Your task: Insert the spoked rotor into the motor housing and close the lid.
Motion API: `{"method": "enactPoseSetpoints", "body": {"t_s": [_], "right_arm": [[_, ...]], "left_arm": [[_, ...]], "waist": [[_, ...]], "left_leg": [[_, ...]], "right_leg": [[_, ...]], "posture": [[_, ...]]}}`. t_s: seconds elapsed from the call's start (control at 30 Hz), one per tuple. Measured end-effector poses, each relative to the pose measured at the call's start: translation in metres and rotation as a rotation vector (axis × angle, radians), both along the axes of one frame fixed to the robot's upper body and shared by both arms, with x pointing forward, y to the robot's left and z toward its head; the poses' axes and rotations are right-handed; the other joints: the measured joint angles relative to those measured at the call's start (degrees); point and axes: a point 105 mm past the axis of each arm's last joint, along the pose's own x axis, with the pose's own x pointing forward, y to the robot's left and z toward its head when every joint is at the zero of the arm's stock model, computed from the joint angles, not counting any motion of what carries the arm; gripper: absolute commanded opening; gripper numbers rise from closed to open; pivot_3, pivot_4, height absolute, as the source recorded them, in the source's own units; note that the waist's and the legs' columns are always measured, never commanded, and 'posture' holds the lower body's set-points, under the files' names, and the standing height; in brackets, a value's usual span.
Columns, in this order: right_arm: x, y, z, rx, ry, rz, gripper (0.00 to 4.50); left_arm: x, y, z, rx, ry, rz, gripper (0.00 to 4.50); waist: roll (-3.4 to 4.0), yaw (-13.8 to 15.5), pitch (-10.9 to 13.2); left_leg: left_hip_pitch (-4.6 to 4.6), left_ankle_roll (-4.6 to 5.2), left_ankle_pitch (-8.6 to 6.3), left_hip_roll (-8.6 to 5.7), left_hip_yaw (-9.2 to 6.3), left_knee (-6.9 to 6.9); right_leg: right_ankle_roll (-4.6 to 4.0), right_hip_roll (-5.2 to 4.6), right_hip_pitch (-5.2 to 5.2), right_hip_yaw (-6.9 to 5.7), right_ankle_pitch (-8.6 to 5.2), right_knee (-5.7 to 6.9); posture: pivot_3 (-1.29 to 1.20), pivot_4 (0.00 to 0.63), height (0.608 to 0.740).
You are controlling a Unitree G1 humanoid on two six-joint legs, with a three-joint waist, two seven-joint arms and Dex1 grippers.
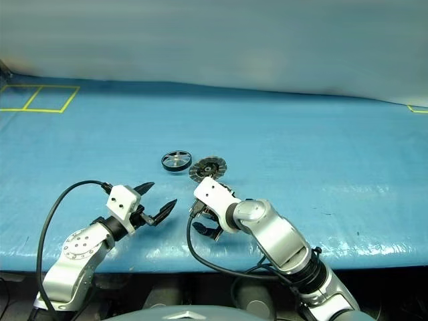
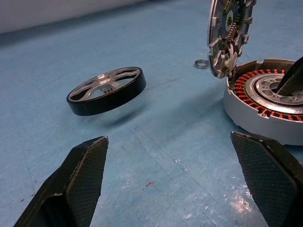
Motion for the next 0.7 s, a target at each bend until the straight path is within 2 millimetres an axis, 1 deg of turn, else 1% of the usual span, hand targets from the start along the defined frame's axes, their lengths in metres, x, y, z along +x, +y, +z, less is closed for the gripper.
{"method": "enactPoseSetpoints", "body": {"t_s": [0.07,0.13,0.2,0.33,0.37,0.4,0.43,0.53,0.63,0.7], "right_arm": [[0.001,-0.001,0.007,0.013,-0.011,-0.008,4.45],[0.003,-0.003,0.018,0.045,-0.029,-0.023,4.45],[0.006,-0.008,0.036,0.099,-0.061,-0.045,4.45],[0.008,-0.027,0.070,0.224,-0.129,-0.077,4.45],[0.008,-0.034,0.078,0.251,-0.145,-0.081,4.45],[0.008,-0.045,0.084,0.264,-0.169,-0.089,4.45],[0.008,-0.056,0.087,0.261,-0.185,-0.095,4.45],[0.010,-0.094,0.079,0.153,-0.205,-0.131,4.45],[0.029,-0.125,0.071,0.044,-0.246,-0.206,4.45],[0.051,-0.144,0.065,-0.040,-0.300,-0.278,4.45]], "left_arm": [[0.000,0.000,0.000,-0.001,0.001,0.000,4.50],[0.000,0.000,0.000,-0.002,0.001,0.000,4.50],[0.000,-0.001,0.000,-0.003,0.001,-0.001,4.50],[0.000,-0.001,0.000,-0.005,0.002,-0.003,4.50],[0.000,-0.001,0.000,-0.006,0.002,-0.004,4.50],[0.000,-0.001,0.000,-0.007,0.004,-0.005,4.50],[0.000,-0.001,0.000,-0.009,0.006,-0.005,4.50],[0.000,-0.001,0.000,-0.012,0.011,-0.007,4.50],[0.001,-0.002,0.002,-0.015,0.005,-0.017,4.50],[0.002,-0.003,0.004,-0.015,-0.001,-0.022,4.50]], "waist": [[0.06,0.17,0.04],[0.10,0.31,0.08],[0.17,0.42,0.14],[0.21,0.68,0.18],[0.23,0.79,0.20],[0.24,0.89,0.22],[0.25,0.95,0.23],[0.32,0.95,0.30],[0.35,0.47,0.36],[0.34,0.30,0.37]], "left_leg": [[-0.04,0.00,0.00,-0.01,0.00,-0.01],[-0.08,0.00,0.00,-0.01,-0.02,-0.02],[-0.12,0.00,0.00,-0.01,-0.02,-0.03],[-0.13,0.03,-0.02,-0.03,-0.04,-0.04],[-0.14,0.04,-0.02,-0.05,-0.04,-0.03],[-0.13,0.06,-0.03,-0.07,-0.06,-0.04],[-0.13,0.08,-0.05,-0.08,-0.06,-0.03],[-0.12,0.19,-0.11,-0.21,-0.04,-0.03],[-0.08,0.21,-0.11,-0.27,0.04,-0.02],[-0.02,0.22,-0.09,-0.28,0.08,-0.02]], "right_leg": [[0.00,0.00,-0.03,-0.01,0.00,-0.01],[0.00,0.01,-0.06,-0.02,0.00,-0.01],[0.01,0.03,-0.08,-0.03,0.00,-0.02],[0.03,0.09,-0.04,-0.10,0.00,-0.10],[0.03,0.16,-0.03,-0.11,0.01,-0.12],[0.03,0.16,-0.01,-0.13,0.00,-0.16],[0.04,0.14,-0.01,-0.16,0.00,-0.21],[0.10,-0.03,0.04,-0.11,-0.03,-0.25],[0.16,0.03,0.02,0.08,0.00,-0.19],[0.18,0.12,0.04,0.13,0.00,-0.16]], "posture": [[0.00,0.150,0.740],[0.00,0.150,0.740],[0.00,0.150,0.740],[0.00,0.150,0.740],[0.00,0.150,0.740],[0.00,0.150,0.740],[0.00,0.150,0.740],[0.00,0.150,0.740],[0.00,0.150,0.740],[0.00,0.150,0.740]]}}
